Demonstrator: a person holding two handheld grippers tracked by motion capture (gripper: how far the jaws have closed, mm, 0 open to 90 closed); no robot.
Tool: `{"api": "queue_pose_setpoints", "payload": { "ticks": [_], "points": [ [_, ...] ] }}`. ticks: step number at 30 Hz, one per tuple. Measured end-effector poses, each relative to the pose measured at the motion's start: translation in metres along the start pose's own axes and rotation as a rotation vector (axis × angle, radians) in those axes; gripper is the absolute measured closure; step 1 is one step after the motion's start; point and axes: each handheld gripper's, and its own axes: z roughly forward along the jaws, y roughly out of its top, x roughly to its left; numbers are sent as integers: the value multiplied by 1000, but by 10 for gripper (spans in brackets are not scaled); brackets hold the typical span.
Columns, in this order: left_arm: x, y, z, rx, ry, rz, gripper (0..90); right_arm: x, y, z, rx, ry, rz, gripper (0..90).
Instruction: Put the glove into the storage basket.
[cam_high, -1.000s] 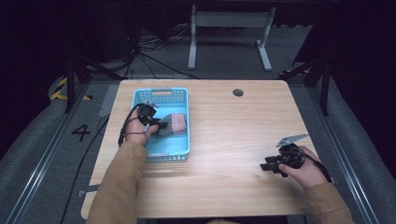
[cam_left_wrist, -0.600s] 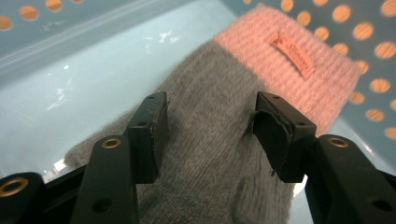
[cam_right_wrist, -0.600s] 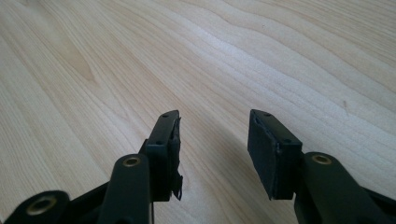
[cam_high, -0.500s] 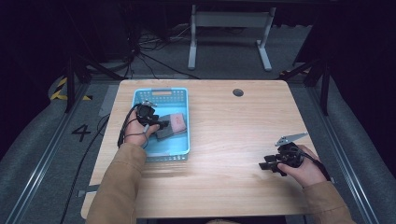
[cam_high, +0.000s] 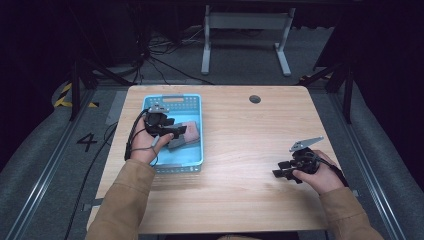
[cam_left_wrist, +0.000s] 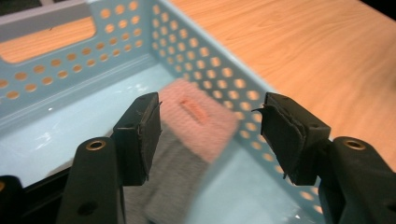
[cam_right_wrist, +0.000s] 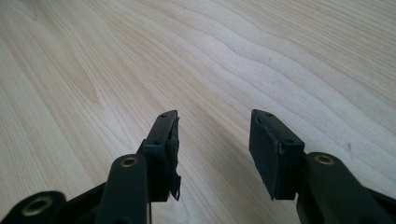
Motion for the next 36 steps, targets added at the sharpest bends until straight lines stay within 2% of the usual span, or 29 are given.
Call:
{"api": "queue_pose_setpoints", "payload": {
  "ticks": [6,10,14,18,24,29,32,34,36],
  "points": [
    [-31,-2,-23,-15,-35,54,368,-1,6,6,9,10,-11,531],
    [-54,-8,-36,-6,-67,90,360,-1,7,9,15,14,-18,530],
    [-75,-15,-42,-1,-116,123,361,-1,6,10,18,13,-16,528],
    [-89,-25,-43,9,-145,144,359,-2,5,8,16,15,-13,525],
    [-110,-49,-35,9,-225,173,350,-6,2,7,16,11,1,524],
    [-126,-78,-15,28,-268,212,354,-6,0,7,17,6,3,522],
    [-130,-91,-2,52,-274,232,354,-7,-2,7,15,-1,9,520],
    [-131,-94,3,70,-258,255,354,-8,-3,7,13,-5,12,519],
    [-133,-96,6,86,-247,257,356,-9,-4,8,15,-7,19,515]
  ]
}}
